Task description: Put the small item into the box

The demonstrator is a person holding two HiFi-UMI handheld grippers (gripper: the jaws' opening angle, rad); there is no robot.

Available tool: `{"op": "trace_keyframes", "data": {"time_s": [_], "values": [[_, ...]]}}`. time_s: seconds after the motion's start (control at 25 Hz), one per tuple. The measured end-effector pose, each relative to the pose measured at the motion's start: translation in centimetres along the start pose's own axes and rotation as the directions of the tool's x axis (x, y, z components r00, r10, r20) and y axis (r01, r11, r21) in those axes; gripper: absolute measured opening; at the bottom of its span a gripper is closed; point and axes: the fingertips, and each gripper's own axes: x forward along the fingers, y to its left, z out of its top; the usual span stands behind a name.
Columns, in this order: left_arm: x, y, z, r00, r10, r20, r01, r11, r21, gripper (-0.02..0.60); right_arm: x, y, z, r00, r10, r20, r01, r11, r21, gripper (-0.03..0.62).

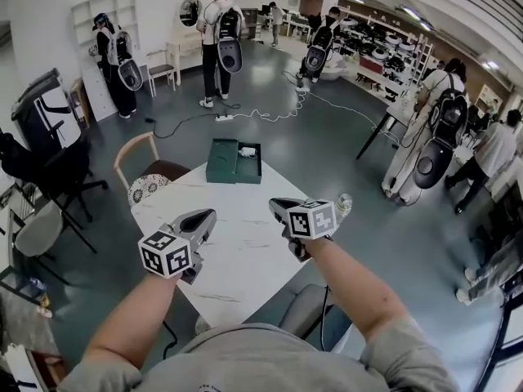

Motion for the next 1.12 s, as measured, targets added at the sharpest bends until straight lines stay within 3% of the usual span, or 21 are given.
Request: {"op": "trace_keyframes", "data": {"time_s": [0.28, 0.76, 1.12], "values": [[-2.8, -0.4, 0.2, 1.0, 0.013, 0.022, -0.013, 1.0, -0.02, 0.003, -1.5, 2.1, -1.0, 1.0, 0.01, 0.002, -0.01, 1.0, 0.005, 0.009], [-9.3, 1.0, -0.7, 0.999, -0.04, 0.019, 0.041, 0.998, -0.056, 0.003, -3.4, 8.1, -2.2, 0.998, -0.033, 0.05, 0.032, 0.999, 0.022, 0.009], [-13.7, 1.5, -1.2, 0.996, -0.087, 0.008, 0.087, 0.996, -0.019, 0.003, -4.7, 11.7, -4.5, 0.994, -0.072, 0.081, 0.07, 0.997, 0.027, 0.009]]}}
